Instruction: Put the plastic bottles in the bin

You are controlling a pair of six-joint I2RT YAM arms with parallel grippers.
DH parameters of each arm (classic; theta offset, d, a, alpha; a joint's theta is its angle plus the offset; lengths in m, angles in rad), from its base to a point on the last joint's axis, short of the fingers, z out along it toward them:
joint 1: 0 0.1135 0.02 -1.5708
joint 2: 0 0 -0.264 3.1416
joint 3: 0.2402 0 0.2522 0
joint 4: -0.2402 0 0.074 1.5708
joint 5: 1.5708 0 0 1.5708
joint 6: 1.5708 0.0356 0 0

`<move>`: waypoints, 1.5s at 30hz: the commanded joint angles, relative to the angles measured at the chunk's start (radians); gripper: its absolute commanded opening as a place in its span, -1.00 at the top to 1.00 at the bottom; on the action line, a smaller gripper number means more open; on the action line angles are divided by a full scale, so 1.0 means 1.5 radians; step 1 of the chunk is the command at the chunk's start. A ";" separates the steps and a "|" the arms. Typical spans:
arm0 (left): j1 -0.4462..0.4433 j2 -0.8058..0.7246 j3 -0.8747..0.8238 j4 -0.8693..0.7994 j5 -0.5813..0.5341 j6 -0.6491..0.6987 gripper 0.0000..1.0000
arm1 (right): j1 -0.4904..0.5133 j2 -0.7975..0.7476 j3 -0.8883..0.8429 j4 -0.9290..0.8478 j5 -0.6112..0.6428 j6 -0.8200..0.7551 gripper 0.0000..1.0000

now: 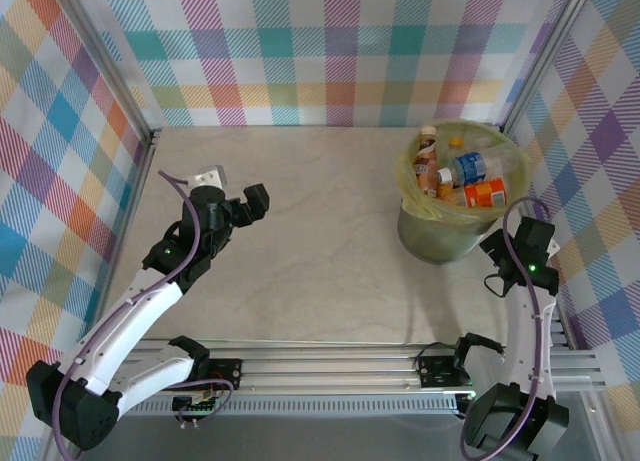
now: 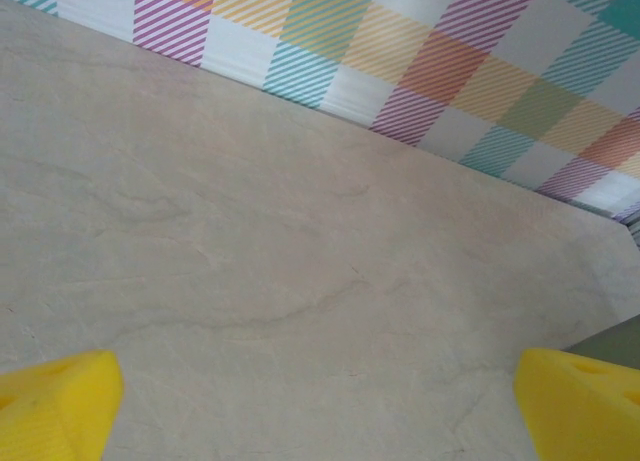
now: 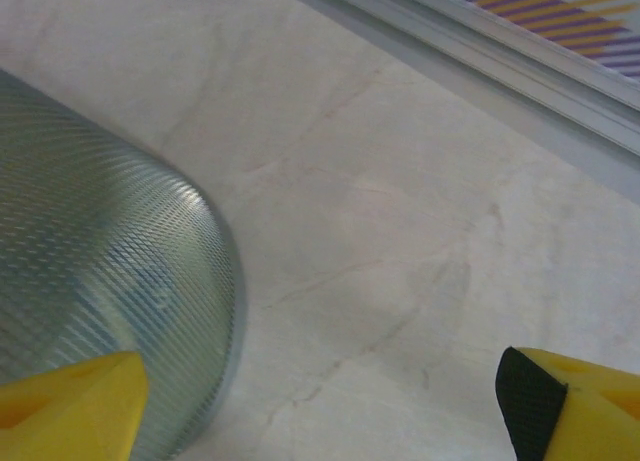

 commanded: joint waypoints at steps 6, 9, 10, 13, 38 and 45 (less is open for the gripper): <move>0.017 0.008 -0.036 0.020 -0.014 -0.031 -1.00 | -0.003 0.075 -0.007 0.169 -0.132 -0.094 -0.74; 0.023 0.006 -0.046 0.026 -0.019 -0.036 -1.00 | -0.004 0.092 -0.008 0.202 -0.171 -0.115 -0.76; 0.027 0.008 -0.047 0.026 -0.019 -0.036 -1.00 | -0.004 0.098 -0.009 0.210 -0.182 -0.122 -0.78; 0.040 0.013 -0.051 0.027 -0.022 -0.035 -1.00 | -0.001 0.111 -0.013 0.240 -0.207 -0.142 -0.84; 0.223 -0.011 -0.235 0.271 -0.056 0.126 -1.00 | 0.154 0.208 -0.098 0.549 -0.137 -0.215 -0.99; 0.252 0.010 -0.330 0.439 -0.011 0.228 -1.00 | 0.178 0.221 -0.189 0.731 -0.143 -0.270 -0.99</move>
